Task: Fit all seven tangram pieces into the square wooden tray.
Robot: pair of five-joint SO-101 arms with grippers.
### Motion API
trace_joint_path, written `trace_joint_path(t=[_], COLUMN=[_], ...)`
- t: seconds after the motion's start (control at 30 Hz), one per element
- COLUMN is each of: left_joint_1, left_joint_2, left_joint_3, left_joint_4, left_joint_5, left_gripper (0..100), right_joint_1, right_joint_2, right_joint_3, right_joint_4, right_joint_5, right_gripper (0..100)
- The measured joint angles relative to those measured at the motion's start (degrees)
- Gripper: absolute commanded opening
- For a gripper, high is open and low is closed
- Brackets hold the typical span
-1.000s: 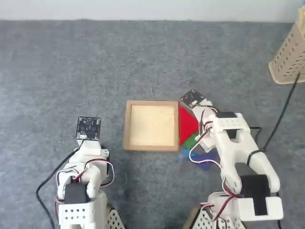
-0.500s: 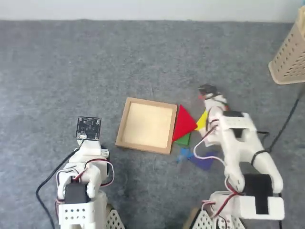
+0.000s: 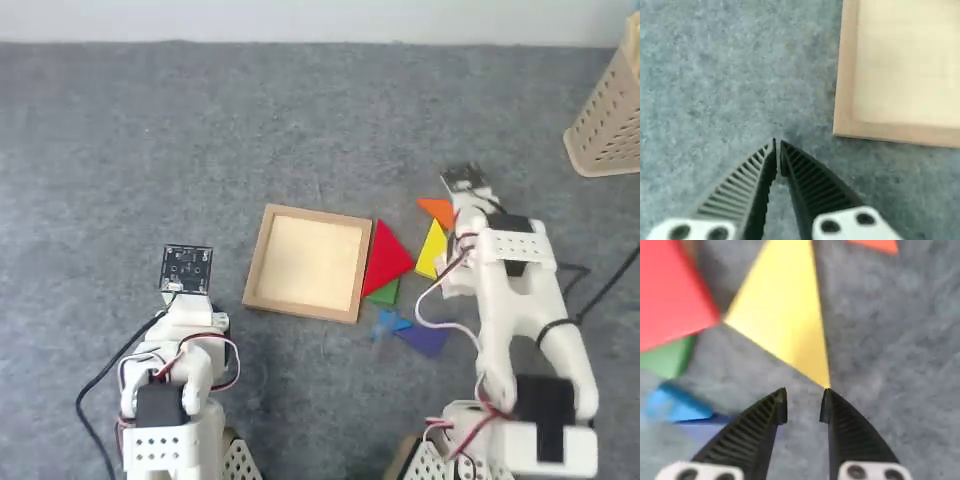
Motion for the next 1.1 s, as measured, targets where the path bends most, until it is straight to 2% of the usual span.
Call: trace_joint_path(t=[0.2,0.37,0.67,1.1], left_joint_1=[-0.1,-0.1,-0.1,-0.1], left_joint_2=[0.0,0.0,0.0,0.0], left_joint_3=[0.0,0.0,0.0,0.0], left_joint_4=[0.0,0.0,0.0,0.0], left_joint_5=[0.0,0.0,0.0,0.0], left_gripper=[2,2,2,2], right_joint_1=[-8.8,-12.8,-10.3,-8.7], right_joint_2=[-5.2,-3.7,12.7,17.9], right_joint_3=[-4.5,-6.4,-6.6,-8.2], right_joint_4=[3.0,1.2,-8.8,-12.0], right_joint_5=[0.0,0.0,0.0,-3.4], right_gripper=[11.8,24.3,26.4,26.0])
